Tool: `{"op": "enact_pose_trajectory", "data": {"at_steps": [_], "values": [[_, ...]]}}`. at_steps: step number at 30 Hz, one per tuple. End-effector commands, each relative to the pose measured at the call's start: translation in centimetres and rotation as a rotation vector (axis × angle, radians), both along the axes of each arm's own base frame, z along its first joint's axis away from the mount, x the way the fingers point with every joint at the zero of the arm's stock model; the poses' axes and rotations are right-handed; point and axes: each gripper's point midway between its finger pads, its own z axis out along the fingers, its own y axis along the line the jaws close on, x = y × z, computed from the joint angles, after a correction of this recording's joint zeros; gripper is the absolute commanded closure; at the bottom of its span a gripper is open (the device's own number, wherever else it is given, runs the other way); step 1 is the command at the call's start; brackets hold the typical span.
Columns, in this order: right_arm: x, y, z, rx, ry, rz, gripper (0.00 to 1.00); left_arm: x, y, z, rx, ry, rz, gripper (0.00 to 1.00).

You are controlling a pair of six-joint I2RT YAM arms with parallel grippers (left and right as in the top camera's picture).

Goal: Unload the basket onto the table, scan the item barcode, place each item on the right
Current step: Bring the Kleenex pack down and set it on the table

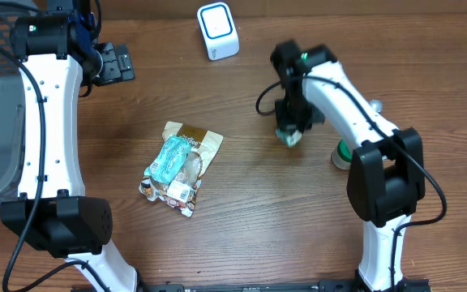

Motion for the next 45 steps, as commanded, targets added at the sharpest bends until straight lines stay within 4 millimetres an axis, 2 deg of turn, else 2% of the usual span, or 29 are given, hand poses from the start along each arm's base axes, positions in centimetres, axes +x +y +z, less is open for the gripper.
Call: {"op": "enact_pose_trajectory", "data": {"at_steps": [1, 3, 6, 7, 13, 15, 18, 21, 23, 25, 27, 28, 30, 37, 38, 41, 43, 45], "values": [[-1.9, -0.1, -1.8, 0.013, 0.053, -0.018, 0.96, 0.0, -0.1, 1.0, -0.001, -0.029, 0.007, 0.00], [-3.1, -0.6, -3.0, -0.001, 0.089, -0.019, 0.96, 0.0, -0.1, 1.0, -0.001, -0.029, 0.007, 0.01], [-3.8, -1.3, -3.6, -0.034, 0.107, -0.030, 0.95, 0.0, -0.1, 1.0, -0.001, -0.029, 0.007, 0.00], [-3.7, -1.7, -3.6, -0.057, 0.099, -0.033, 0.91, 0.0, -0.1, 1.0, -0.001, -0.029, 0.007, 0.00], [-3.0, -1.7, -3.7, -0.061, 0.070, -0.031, 0.41, 0.0, -0.1, 1.0, -0.001, -0.029, 0.007, 0.00], [-2.2, -1.9, -3.4, -0.077, 0.037, -0.028, 0.37, 0.0, -0.1, 1.0, -0.001, -0.029, 0.007, 0.00], [-0.9, -1.4, -1.8, -0.069, -0.014, -0.046, 0.32, 0.0, -0.1, 1.0, -0.001, -0.029, 0.007, 0.00], [1.0, -0.2, 1.7, -0.028, -0.103, -0.065, 0.26, 0.0, -0.1, 1.0, -0.001, -0.029, 0.007, 0.00], [1.7, 0.4, 3.3, -0.005, -0.140, -0.068, 0.25, 0.0, -0.1, 1.0, -0.001, -0.029, 0.007, 0.01], [1.9, 2.2, 4.3, 0.081, -0.153, -0.061, 0.25, 0.0, -0.1, 1.0, -0.001, -0.029, 0.007, 0.00], [1.7, 4.1, 4.4, 0.172, -0.133, -0.054, 0.25, 0.0, -0.1, 1.0, -0.001, -0.029, 0.007, 0.00], [1.4, 5.4, 4.1, 0.228, -0.114, -0.045, 0.26, 0.0, -0.1, 1.0, -0.001, -0.029, 0.007, 0.01], [1.0, 6.5, 3.4, 0.256, -0.104, -0.028, 0.27, 0.0, -0.1, 1.0, -0.001, -0.029, 0.007, 0.01], [-1.0, 8.2, 0.4, 0.248, -0.076, 0.027, 0.26, 0.0, -0.1, 1.0, -0.001, -0.029, 0.007, 0.00], [-1.5, 8.6, -0.6, 0.247, -0.071, 0.040, 0.26, 0.0, -0.1, 1.0, -0.001, -0.029, 0.007, 0.00], [-2.1, 8.7, -2.1, 0.244, -0.063, 0.049, 0.25, 0.0, -0.1, 1.0, -0.001, -0.029, 0.007, 0.00], [-2.9, 8.5, -3.5, 0.236, -0.048, 0.016, 0.18, 0.0, -0.1, 1.0, -0.001, -0.029, 0.007, 0.00], [-3.5, 8.1, -4.7, 0.227, -0.034, -0.004, 0.16, 0.0, -0.1, 1.0, -0.001, -0.029, 0.007, 0.00]]}}
